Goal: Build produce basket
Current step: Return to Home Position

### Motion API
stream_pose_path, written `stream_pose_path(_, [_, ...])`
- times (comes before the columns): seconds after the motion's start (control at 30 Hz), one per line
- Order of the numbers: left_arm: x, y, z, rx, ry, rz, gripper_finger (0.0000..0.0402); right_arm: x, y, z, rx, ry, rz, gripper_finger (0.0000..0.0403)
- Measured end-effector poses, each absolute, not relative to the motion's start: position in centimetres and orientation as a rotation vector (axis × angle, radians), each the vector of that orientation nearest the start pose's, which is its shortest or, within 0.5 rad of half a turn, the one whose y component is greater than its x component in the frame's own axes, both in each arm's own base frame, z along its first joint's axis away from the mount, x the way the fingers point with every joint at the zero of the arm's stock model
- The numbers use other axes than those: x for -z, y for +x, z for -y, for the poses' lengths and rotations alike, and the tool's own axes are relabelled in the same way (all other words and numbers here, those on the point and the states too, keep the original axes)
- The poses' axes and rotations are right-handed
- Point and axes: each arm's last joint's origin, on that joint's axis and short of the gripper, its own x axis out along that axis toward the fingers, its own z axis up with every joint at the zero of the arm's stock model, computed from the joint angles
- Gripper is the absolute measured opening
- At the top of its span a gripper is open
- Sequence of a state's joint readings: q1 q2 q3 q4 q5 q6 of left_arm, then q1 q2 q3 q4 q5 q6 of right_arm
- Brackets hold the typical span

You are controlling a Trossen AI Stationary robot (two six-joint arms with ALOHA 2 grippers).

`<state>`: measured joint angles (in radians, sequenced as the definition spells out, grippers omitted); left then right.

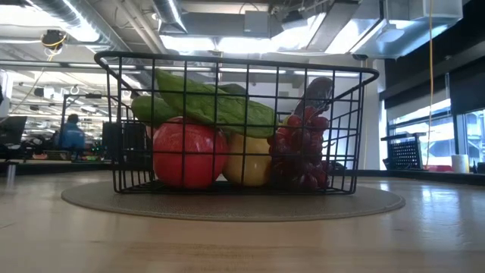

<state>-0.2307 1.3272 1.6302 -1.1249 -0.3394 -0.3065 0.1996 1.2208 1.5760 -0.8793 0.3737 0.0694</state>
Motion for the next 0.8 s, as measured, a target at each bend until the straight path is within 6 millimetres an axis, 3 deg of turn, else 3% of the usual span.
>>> stream_pose_path(0.2, [-44.7,17.8,2.8,-0.297,-0.055,-0.657,0.0006,-46.6,17.5,-2.5,0.179,-0.040,-0.393,0.0001])
stream_pose_path(0.4, [-46.5,10.4,1.1,-0.314,-0.079,-0.540,0.0002,-47.9,13.0,-1.7,0.124,-0.034,-0.316,0.0000])
stream_pose_path(0.53, [-46.4,6.5,0.2,-0.311,-0.107,-0.468,0.0001,-47.7,10.4,-1.3,0.100,0.014,-0.324,0.0000])
stream_pose_path(0.8, [-43.3,0.0,-1.4,-0.296,-0.196,-0.308,0.0000,-44.7,6.8,-0.5,0.115,0.132,-0.281,0.0000])
